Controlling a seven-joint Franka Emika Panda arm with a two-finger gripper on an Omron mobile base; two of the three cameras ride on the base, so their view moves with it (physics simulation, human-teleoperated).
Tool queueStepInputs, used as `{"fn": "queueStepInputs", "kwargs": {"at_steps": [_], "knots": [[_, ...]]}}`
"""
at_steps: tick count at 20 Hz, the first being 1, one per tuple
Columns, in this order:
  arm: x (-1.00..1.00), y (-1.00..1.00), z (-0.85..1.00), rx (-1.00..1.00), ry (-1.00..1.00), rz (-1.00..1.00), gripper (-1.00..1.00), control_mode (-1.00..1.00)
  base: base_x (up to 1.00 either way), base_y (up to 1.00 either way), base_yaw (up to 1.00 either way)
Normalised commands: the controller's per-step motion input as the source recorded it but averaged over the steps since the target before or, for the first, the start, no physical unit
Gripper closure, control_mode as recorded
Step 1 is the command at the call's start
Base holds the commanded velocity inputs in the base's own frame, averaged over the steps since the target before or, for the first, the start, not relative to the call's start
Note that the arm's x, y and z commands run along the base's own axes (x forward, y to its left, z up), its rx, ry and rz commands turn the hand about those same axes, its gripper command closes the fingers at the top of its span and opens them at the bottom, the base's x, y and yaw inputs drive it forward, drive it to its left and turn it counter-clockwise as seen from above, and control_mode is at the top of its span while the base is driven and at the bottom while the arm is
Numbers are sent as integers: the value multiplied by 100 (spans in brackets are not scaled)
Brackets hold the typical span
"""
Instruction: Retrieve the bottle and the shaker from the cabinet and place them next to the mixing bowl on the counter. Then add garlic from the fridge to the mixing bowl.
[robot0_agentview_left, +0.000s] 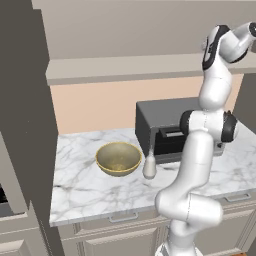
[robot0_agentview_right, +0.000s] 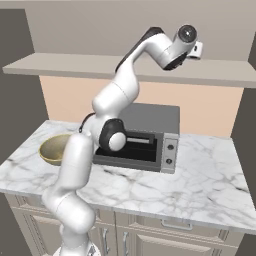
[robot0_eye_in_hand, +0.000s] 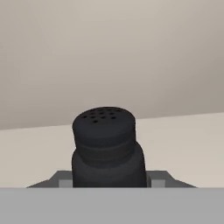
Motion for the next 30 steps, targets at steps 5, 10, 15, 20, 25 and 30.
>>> {"fn": "queueStepInputs", "kwargs": {"at_steps": [5, 10, 15, 20, 25, 30], "knots": [[-100, 1, -46, 0, -13, 11, 100, -100, 0, 0, 0], [-100, 17, -67, 0, -21, 12, 100, -100, 0, 0, 0], [-100, 44, 6, 0, -17, 19, 100, -100, 0, 0, 0], [-89, 76, 1, -9, -1, 16, 100, -100, 0, 0, 0], [-63, 97, 0, -16, 0, 10, 100, -100, 0, 0, 0], [-52, 93, 0, -18, 4, 2, 100, -100, 0, 0, 0]]}}
